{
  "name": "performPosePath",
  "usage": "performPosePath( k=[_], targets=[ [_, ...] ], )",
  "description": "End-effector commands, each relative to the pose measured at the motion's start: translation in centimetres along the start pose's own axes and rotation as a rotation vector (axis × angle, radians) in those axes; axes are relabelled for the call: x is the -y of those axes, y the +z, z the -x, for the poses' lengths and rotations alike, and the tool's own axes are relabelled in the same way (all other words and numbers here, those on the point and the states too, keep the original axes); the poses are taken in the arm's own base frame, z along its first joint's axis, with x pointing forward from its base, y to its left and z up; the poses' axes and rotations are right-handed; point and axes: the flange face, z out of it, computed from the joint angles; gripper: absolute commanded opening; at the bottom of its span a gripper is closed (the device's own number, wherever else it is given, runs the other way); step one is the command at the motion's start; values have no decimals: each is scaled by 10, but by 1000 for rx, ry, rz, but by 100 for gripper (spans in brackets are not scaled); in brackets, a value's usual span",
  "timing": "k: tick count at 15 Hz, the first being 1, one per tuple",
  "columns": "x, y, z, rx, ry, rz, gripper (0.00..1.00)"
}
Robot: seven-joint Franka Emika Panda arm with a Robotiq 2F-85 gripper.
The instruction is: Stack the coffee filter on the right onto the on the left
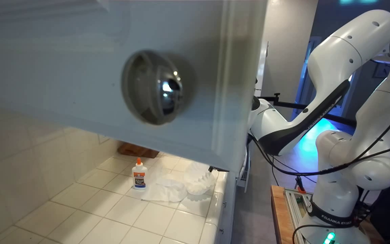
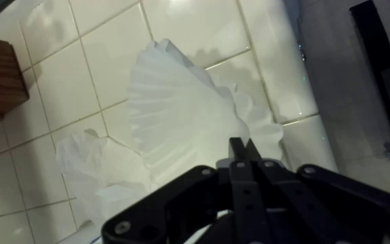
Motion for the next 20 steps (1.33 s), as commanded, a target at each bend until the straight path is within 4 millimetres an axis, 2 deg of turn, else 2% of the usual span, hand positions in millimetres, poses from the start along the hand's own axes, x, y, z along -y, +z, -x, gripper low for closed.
performPosePath(
  k=[1,5,10,11,12,15,20],
  targets=[
    [-7,9,-2,-68,-123,57,0],
    [-8,24,-1,-117,-245,112,0],
    [0,49,7,-101,-346,128,0],
    [2,52,7,-93,-362,119,26],
    [3,54,7,-89,-373,119,27],
    [8,53,-1,-80,-390,103,47],
    [3,32,-8,-84,-348,105,82]
  ],
)
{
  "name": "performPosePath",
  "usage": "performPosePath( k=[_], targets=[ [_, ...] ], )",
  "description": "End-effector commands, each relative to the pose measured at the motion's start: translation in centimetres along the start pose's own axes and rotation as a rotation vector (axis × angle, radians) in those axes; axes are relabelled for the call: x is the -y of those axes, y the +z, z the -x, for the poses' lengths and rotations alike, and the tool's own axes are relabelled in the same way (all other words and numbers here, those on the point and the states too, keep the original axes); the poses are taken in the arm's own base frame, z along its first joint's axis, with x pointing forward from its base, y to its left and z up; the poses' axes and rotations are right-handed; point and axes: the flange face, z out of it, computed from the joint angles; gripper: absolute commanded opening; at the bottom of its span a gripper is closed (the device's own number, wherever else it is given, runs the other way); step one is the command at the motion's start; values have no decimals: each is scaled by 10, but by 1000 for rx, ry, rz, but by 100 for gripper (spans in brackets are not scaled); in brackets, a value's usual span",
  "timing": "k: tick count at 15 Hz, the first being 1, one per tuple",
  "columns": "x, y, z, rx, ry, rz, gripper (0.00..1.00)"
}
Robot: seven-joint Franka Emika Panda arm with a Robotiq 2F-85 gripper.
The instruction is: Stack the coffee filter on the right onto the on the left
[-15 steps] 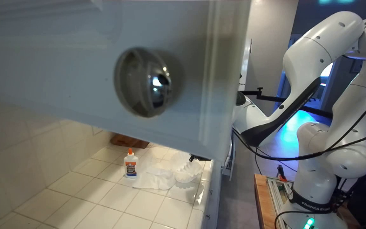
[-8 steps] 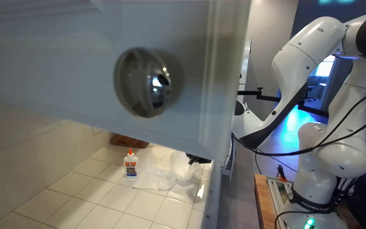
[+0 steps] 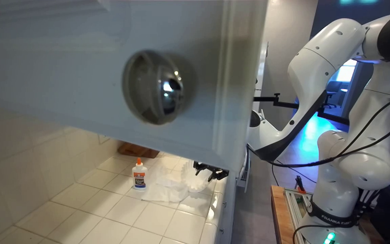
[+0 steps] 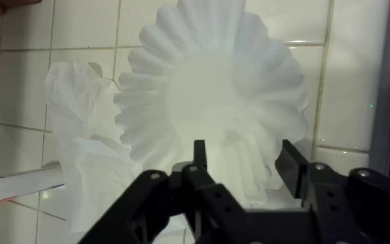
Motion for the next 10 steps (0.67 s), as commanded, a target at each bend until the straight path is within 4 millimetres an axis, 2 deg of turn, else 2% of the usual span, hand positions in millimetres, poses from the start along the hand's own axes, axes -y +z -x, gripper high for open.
performPosePath(
  k=[1,3,5,10],
  targets=[
    [-10,-18,-1,-16,47,-7,88],
    [-14,-31,-1,-63,125,-48,99],
    [-15,-47,2,-92,239,-121,100],
    [3,-103,27,-92,496,-324,100]
  ],
)
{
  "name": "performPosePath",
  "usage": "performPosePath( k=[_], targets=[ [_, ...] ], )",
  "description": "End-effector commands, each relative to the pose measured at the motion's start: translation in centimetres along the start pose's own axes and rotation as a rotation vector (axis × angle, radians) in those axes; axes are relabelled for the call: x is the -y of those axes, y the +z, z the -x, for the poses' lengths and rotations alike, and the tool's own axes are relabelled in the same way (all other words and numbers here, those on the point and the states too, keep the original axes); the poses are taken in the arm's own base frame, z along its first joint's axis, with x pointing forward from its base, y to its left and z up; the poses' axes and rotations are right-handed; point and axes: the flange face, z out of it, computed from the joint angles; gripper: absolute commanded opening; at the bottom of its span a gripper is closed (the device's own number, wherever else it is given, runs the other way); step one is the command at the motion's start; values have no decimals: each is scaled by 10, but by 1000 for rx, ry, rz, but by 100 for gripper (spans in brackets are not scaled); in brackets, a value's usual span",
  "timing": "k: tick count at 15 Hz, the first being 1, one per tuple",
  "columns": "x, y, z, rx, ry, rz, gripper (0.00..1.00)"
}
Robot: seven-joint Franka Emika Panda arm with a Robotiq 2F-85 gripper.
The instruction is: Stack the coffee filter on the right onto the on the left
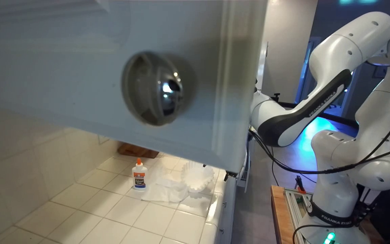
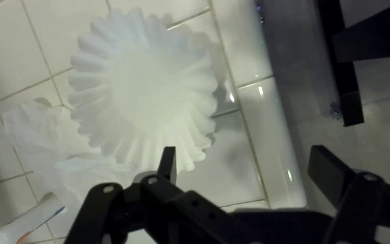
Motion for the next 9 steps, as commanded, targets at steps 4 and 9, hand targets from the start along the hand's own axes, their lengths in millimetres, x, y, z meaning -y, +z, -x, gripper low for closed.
performPosePath(
  k=[4,9],
  targets=[
    [24,-68,45,13,326,-152,100],
    [23,-77,53,2,432,-188,100]
  ],
)
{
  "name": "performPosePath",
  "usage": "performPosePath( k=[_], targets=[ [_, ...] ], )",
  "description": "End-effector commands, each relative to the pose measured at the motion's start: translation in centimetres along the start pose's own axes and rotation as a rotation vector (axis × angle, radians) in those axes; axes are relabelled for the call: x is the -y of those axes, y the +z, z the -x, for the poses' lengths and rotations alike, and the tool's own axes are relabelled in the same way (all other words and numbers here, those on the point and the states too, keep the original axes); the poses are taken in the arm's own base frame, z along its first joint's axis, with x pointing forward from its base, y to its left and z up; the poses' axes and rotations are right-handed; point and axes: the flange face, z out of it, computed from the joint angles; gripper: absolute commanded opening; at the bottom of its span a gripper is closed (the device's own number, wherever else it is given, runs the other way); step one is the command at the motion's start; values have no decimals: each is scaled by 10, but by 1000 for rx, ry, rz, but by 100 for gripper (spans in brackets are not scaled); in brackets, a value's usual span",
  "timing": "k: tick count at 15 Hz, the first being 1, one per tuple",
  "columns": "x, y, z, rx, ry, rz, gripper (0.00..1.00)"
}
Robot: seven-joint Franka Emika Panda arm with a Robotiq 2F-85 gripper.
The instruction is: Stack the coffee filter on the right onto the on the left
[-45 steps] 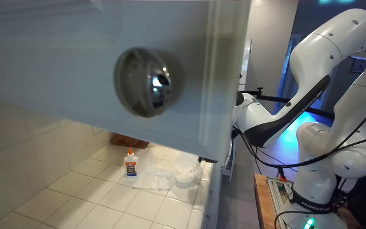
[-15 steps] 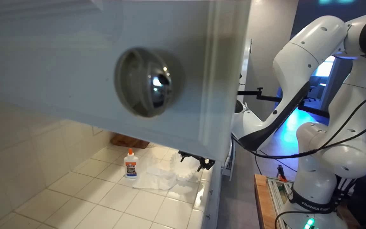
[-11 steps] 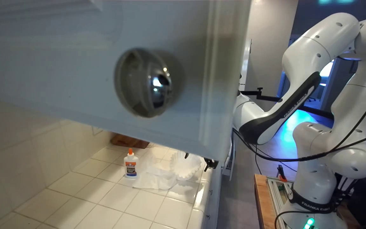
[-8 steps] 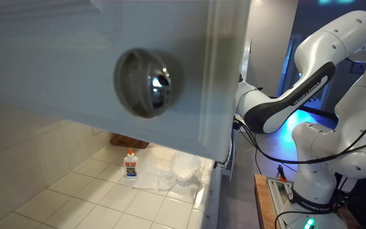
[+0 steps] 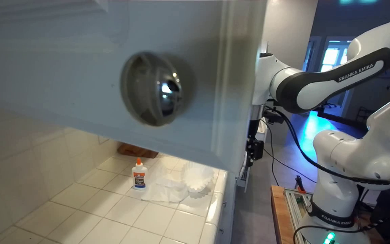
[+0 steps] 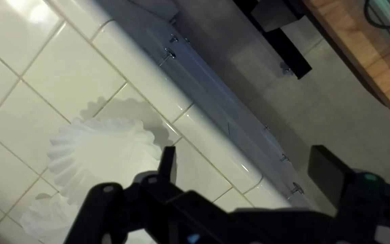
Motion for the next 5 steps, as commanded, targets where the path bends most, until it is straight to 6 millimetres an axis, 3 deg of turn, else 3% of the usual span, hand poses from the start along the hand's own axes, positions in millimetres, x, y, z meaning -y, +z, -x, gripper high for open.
performPosePath(
  k=[1,5],
  targets=[
    [0,-4,3,-9,30,-7,100],
    [0,-8,6,-20,60,-10,100]
  ],
)
